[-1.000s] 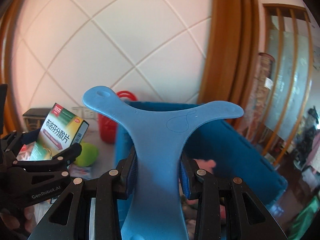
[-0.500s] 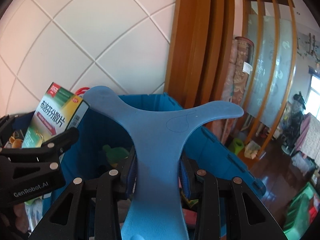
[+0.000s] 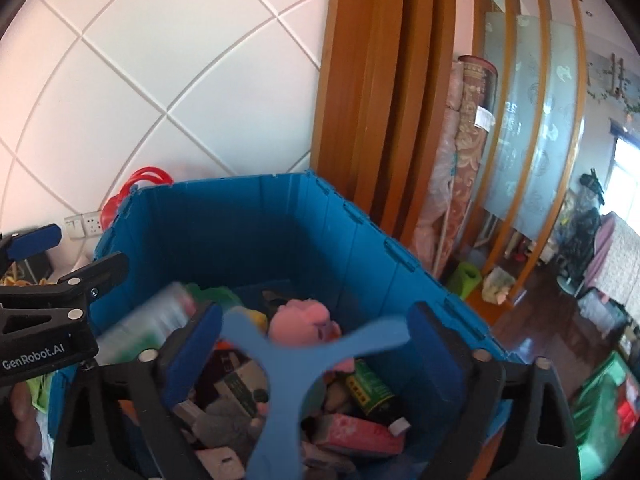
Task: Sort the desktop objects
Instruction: 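Lift the ibuprofen box and blue piece and drop both into the blue crate, then move both tools back toward the remaining pile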
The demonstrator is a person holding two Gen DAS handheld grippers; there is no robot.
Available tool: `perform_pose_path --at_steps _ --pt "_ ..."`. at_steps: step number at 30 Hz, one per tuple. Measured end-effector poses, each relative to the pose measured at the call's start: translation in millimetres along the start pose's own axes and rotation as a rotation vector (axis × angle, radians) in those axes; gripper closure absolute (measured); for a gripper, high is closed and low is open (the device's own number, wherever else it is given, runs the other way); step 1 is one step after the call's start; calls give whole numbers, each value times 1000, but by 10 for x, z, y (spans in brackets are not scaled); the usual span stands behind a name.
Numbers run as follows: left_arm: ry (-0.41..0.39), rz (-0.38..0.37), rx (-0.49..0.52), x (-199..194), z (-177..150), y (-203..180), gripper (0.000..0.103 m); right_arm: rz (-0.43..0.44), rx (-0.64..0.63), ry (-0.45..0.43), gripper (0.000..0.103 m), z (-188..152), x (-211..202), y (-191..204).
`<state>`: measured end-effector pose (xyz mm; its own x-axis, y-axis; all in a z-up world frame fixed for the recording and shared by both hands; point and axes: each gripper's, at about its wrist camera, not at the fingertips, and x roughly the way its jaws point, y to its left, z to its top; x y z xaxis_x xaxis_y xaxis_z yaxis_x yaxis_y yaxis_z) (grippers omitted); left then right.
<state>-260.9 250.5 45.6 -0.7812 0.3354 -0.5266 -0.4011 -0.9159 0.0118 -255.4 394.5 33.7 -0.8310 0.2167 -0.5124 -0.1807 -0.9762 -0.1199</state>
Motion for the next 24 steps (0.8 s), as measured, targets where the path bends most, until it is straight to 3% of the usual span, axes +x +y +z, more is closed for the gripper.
perform_pose_path --at_steps 2,12,17,24 --pt "2 10 2 -39 -31 32 5 3 -5 0 0 -16 -20 26" --pt "3 68 -14 -375 -274 299 5 49 -17 -12 0 -110 -257 162" --pt "20 110 -52 -563 -509 559 5 140 -32 -38 0 -173 -468 369" --pt "61 208 -112 -794 -873 1136 5 310 -105 -62 0 -244 -698 959"
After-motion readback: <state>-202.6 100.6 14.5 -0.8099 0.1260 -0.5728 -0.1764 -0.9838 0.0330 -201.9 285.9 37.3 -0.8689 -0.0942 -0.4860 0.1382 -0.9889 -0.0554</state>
